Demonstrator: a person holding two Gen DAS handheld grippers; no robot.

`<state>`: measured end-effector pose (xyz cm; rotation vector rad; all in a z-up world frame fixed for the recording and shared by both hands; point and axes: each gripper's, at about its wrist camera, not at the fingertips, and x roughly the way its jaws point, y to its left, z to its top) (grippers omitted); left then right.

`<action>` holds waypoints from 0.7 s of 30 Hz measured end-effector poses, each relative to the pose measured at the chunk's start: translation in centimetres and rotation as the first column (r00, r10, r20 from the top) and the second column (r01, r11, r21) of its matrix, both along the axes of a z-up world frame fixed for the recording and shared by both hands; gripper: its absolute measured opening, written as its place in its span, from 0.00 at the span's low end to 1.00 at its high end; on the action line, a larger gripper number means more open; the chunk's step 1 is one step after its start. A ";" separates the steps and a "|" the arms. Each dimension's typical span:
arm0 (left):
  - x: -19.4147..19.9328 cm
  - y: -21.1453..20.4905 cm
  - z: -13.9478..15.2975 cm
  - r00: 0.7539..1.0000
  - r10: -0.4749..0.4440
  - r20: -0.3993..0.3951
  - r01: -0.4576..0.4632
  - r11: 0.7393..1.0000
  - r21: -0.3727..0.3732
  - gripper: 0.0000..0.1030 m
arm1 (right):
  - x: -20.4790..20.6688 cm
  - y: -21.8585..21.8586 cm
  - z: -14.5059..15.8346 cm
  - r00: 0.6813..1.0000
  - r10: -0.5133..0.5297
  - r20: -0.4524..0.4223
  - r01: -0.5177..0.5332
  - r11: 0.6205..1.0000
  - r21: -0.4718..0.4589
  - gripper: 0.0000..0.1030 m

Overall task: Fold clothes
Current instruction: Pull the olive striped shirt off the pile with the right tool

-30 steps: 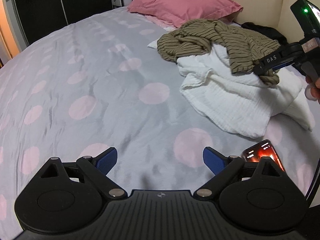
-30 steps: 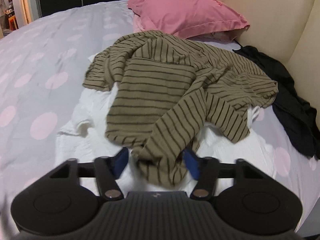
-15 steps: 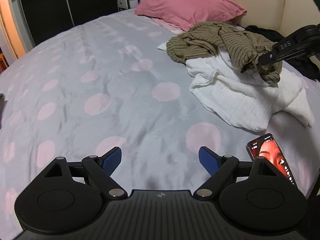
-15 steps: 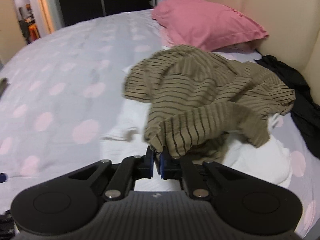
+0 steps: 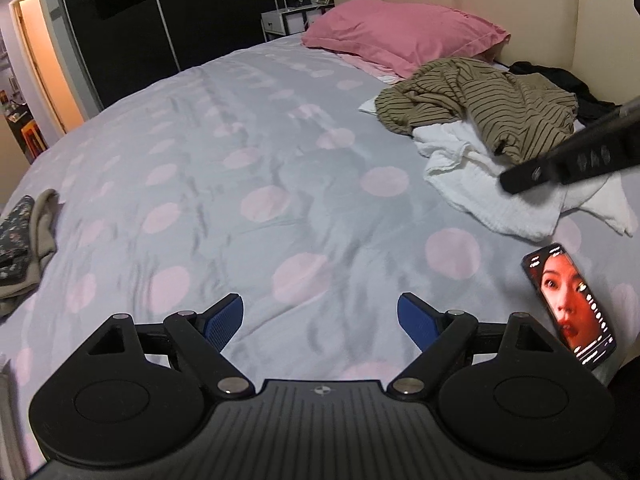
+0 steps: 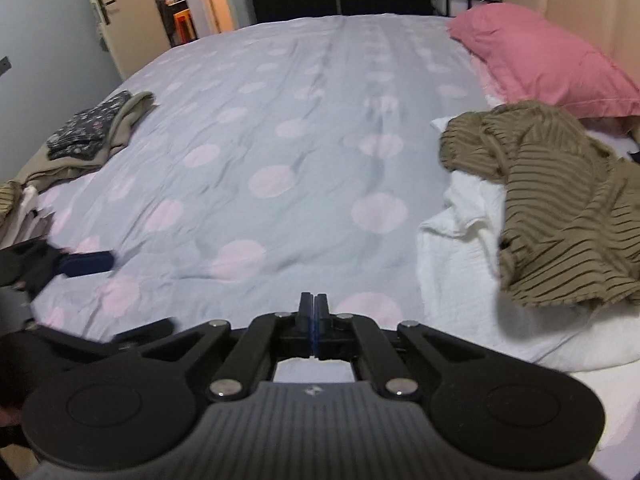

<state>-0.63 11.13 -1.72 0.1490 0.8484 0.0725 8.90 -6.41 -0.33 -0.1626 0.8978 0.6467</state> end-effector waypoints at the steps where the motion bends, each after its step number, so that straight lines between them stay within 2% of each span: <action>1: -0.2 0.3 0.0 1.000 0.008 0.000 -0.008 1.000 0.002 0.83 | 0.3 -0.5 0.1 1.000 -0.017 0.008 0.017 1.000 -0.011 0.04; 4: -0.5 1.1 -0.1 1.000 0.027 -0.005 -0.027 1.000 -0.013 0.83 | 1.5 -1.9 0.1 0.996 -0.078 0.034 0.080 0.996 -0.048 0.07; 5: -0.5 1.2 -0.2 1.000 0.030 -0.008 -0.030 0.999 -0.017 0.83 | 2.0 -2.5 0.1 0.994 -0.100 0.045 0.102 0.993 -0.061 0.12; 7: -0.4 1.6 -0.3 0.999 0.036 -0.012 -0.036 0.999 -0.023 0.83 | 2.9 -4.0 -0.1 0.987 -0.144 0.077 0.151 0.984 -0.093 0.39; 11: -0.2 2.2 -1.0 0.999 0.045 -0.024 -0.046 0.998 -0.033 0.83 | 4.6 -5.4 -1.3 0.977 -0.173 0.124 0.194 0.965 -0.178 0.48; 16: 0.3 2.9 -2.4 0.997 0.054 -0.060 -0.056 0.997 -0.045 0.83 | 6.8 -6.5 -2.9 0.966 -0.190 0.178 0.233 0.935 -0.268 0.73; 18: 0.5 3.1 -3.1 0.995 0.057 -0.077 -0.060 0.997 -0.041 0.83 | 7.7 -5.7 -3.8 0.968 -0.170 0.187 0.219 0.933 -0.285 0.77; 21: 1.1 3.5 -4.1 0.993 0.065 -0.100 -0.069 0.997 -0.038 0.83 | 9.2 -4.0 -5.0 0.967 -0.128 0.221 0.198 0.922 -0.333 0.77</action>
